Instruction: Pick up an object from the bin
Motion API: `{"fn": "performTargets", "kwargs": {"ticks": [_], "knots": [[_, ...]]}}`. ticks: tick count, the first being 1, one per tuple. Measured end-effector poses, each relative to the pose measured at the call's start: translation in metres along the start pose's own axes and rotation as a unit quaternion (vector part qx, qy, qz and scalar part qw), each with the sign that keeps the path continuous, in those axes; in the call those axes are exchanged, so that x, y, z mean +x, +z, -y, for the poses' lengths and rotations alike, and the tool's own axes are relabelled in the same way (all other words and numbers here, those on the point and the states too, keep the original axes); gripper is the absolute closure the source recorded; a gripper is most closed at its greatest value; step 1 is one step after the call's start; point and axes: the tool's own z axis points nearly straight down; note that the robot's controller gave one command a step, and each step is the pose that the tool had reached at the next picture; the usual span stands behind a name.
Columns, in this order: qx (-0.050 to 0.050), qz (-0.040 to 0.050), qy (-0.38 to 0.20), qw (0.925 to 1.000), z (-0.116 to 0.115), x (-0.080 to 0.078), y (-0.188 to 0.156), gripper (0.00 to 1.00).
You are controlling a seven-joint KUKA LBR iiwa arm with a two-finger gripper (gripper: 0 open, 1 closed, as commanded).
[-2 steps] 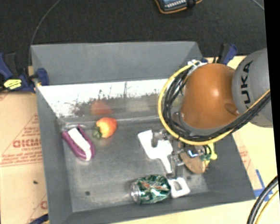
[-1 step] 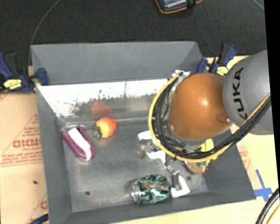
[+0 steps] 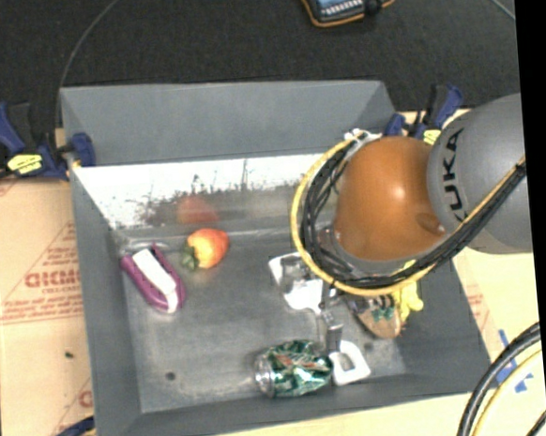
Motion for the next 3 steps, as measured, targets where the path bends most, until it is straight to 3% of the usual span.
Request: {"fn": "performTargets", "kwargs": {"ticks": [1, 2, 3], "knots": [[0.0, -0.0005, -0.038, 0.9993, -0.018, 0.014, 0.011, 0.0], [0.0, 0.0018, -0.013, 0.9999, -0.015, -0.004, 0.019, 0.0], [0.0, 0.0002, -0.021, 0.9998, -0.003, 0.0, 0.039, 0.0]]}}
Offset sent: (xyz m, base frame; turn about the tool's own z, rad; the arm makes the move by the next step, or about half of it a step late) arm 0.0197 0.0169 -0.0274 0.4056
